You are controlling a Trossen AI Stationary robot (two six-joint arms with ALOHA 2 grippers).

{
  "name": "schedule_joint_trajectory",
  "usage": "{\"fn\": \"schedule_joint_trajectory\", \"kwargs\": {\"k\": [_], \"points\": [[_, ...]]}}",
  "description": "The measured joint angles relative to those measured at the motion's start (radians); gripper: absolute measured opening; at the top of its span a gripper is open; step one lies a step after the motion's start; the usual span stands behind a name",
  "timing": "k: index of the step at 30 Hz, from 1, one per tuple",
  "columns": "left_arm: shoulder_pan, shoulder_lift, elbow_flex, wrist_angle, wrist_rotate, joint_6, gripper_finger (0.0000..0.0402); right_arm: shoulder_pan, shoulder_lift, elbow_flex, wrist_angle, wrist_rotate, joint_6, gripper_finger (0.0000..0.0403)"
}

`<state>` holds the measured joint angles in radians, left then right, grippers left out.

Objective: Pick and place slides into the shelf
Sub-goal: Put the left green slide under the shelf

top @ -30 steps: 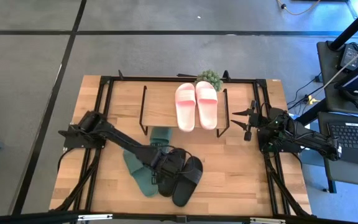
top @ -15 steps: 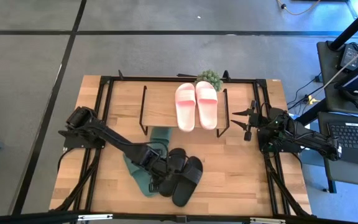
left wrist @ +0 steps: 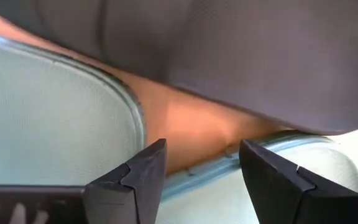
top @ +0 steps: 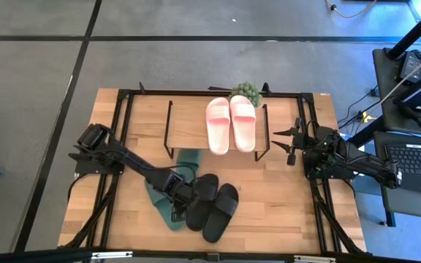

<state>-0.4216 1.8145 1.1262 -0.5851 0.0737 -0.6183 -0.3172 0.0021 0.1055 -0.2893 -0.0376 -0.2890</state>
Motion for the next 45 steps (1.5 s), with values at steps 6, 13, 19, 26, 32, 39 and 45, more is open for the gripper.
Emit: {"fn": "schedule_joint_trajectory", "kwargs": {"k": [6,13,19,26,32,39,45], "points": [[0.047,0.0,-0.025,-0.005,-0.007,0.029,0.0195,0.0,0.0,0.0,0.0,0.0,0.0,0.0157],[0.12,0.0,-0.025,-0.003,-0.072,0.102,0.0195,0.0,0.0,0.0,0.0,0.0,0.0,0.0157],[0.181,0.0,-0.025,-0.009,-0.1,0.137,0.0195,0.0,0.0,0.0,0.0,0.0,0.0,0.0157],[0.223,0.0,-0.025,-0.01,-0.123,0.174,0.0195,0.0,0.0,0.0,0.0,0.0,0.0,0.0157],[0.235,0.0,-0.026,-0.059,-0.137,0.18,0.0195,0.0,0.0,0.0,0.0,0.0,0.0,0.0157],[0.235,0.0,-0.026,-0.077,-0.234,0.179,0.0195,0.0,0.0,0.0,0.0,0.0,0.0,0.0157],[0.218,-0.005,-0.026,-0.078,-0.234,0.156,0.0195,0.0,0.0,0.0,0.0,0.0,0.0,0.0157]]}}
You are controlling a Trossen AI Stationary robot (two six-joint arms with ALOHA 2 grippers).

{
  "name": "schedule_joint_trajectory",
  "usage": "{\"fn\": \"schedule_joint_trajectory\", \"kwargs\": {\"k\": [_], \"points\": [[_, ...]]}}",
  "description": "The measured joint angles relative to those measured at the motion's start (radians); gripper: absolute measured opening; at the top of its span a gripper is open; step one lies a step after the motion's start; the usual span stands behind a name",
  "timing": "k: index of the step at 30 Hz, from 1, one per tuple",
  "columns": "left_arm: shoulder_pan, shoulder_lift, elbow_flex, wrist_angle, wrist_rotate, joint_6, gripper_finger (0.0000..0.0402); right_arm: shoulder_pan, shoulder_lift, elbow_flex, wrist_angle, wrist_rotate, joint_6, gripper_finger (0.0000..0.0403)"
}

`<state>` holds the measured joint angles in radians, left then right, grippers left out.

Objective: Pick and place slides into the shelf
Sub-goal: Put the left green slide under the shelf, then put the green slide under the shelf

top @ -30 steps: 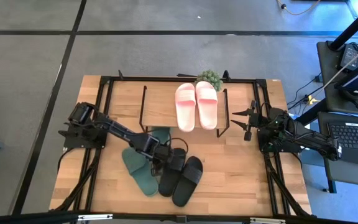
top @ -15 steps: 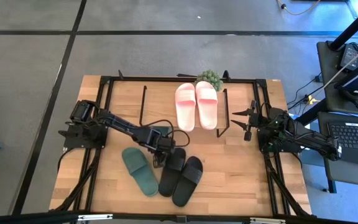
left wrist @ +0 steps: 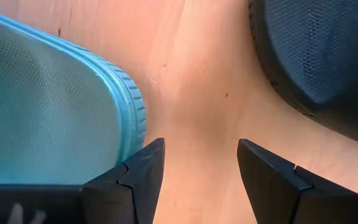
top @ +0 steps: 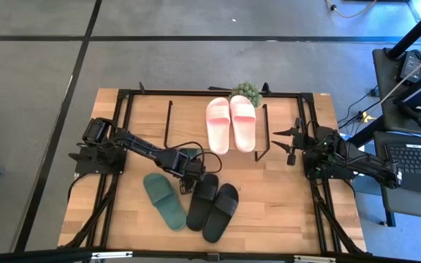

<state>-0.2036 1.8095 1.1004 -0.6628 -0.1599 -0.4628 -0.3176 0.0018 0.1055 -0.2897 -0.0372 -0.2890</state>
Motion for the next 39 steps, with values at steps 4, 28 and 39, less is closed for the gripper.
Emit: {"fn": "schedule_joint_trajectory", "kwargs": {"k": [4,28,39], "points": [[-0.027,-0.036,0.0,0.001,0.045,-0.021,0.0195,0.0,0.0,0.0,0.0,0.0,0.0,0.0157],[-0.426,-0.284,0.002,-0.086,-0.231,-0.485,0.0195,0.0,0.0,0.0,-0.001,0.0,0.0,0.0157],[-0.451,-0.056,0.176,-0.454,-0.15,-0.721,0.0195,0.0,0.0,0.0,0.0,0.0,0.0,0.0157]]}}
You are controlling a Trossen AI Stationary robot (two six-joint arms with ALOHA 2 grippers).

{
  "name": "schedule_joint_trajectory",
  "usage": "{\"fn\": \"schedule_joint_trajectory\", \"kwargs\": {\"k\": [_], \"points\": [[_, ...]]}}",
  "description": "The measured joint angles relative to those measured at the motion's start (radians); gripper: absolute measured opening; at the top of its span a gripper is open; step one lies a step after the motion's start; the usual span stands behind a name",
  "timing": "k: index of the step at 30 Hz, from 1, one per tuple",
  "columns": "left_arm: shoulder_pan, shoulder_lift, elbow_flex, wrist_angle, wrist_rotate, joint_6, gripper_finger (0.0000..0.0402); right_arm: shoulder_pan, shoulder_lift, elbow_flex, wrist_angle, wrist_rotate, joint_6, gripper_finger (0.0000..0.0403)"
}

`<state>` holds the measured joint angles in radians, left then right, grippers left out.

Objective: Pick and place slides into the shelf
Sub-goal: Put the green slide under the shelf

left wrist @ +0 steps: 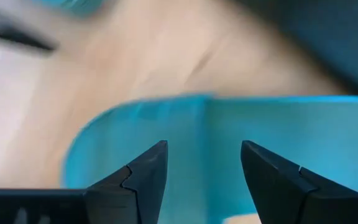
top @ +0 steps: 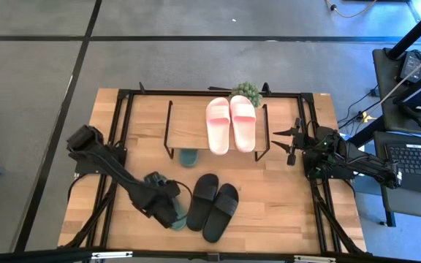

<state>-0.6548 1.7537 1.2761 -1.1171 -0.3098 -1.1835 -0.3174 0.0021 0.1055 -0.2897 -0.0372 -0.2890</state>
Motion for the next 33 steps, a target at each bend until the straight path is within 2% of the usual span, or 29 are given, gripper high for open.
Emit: {"fn": "schedule_joint_trajectory", "kwargs": {"k": [3,9,20,33], "points": [[0.0,0.078,0.077,-0.132,0.015,-0.068,0.0195,0.0,0.0,0.0,0.0,0.0,0.0,0.0157],[0.001,0.17,0.15,-0.131,0.055,-0.078,0.0195,0.0,0.0,0.0,0.0,0.0,0.0,0.0157],[0.002,0.248,0.152,-0.263,0.069,-0.149,0.0195,0.0,0.0,0.0,0.0,0.0,0.0,0.0157],[0.002,0.25,0.151,-0.251,0.067,-0.149,0.0195,0.0,0.0,0.0,0.0,0.0,0.0,0.0157]]}}
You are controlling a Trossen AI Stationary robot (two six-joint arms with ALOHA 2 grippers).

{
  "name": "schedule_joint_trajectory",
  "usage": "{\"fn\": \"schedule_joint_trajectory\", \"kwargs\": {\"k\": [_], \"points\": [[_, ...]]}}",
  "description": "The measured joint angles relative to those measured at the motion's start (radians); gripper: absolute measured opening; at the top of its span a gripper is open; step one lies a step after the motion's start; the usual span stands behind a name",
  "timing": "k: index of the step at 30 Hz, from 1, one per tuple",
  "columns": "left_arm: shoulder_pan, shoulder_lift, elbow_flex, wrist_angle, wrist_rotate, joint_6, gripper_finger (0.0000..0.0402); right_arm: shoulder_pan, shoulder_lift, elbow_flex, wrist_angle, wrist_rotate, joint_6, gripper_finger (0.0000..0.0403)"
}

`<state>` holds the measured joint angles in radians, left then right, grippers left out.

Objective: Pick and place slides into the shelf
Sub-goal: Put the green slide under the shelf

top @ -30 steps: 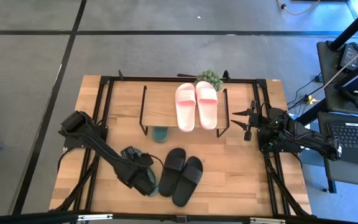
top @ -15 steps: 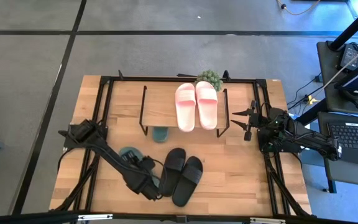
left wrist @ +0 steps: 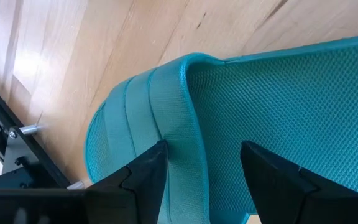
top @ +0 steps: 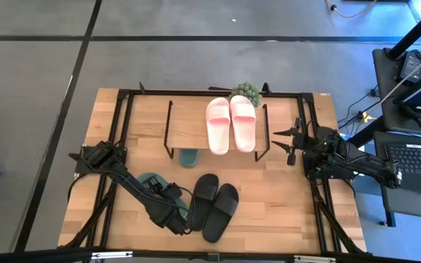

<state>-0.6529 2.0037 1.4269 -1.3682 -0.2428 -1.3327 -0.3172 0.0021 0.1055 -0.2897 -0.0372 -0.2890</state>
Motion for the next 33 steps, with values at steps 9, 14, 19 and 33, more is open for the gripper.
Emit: {"fn": "schedule_joint_trajectory", "kwargs": {"k": [9,14,19,33], "points": [[-0.001,0.0,0.0,-0.004,-0.025,0.0,0.0194,0.0,0.0,0.0,0.0,0.0,0.0,0.0157],[0.0,0.0,0.0,-0.018,-0.013,0.0,0.0168,0.0,0.0,0.0,0.0,0.0,0.0,0.0157],[0.0,0.0,-0.001,-0.022,-0.008,0.006,0.0104,0.0,0.0,0.0,0.0,0.0,0.0,0.0157],[0.0,-0.002,0.043,-0.094,0.0,0.031,0.0005,0.0,0.0,0.0,0.0,0.0,0.0,0.0157]]}}
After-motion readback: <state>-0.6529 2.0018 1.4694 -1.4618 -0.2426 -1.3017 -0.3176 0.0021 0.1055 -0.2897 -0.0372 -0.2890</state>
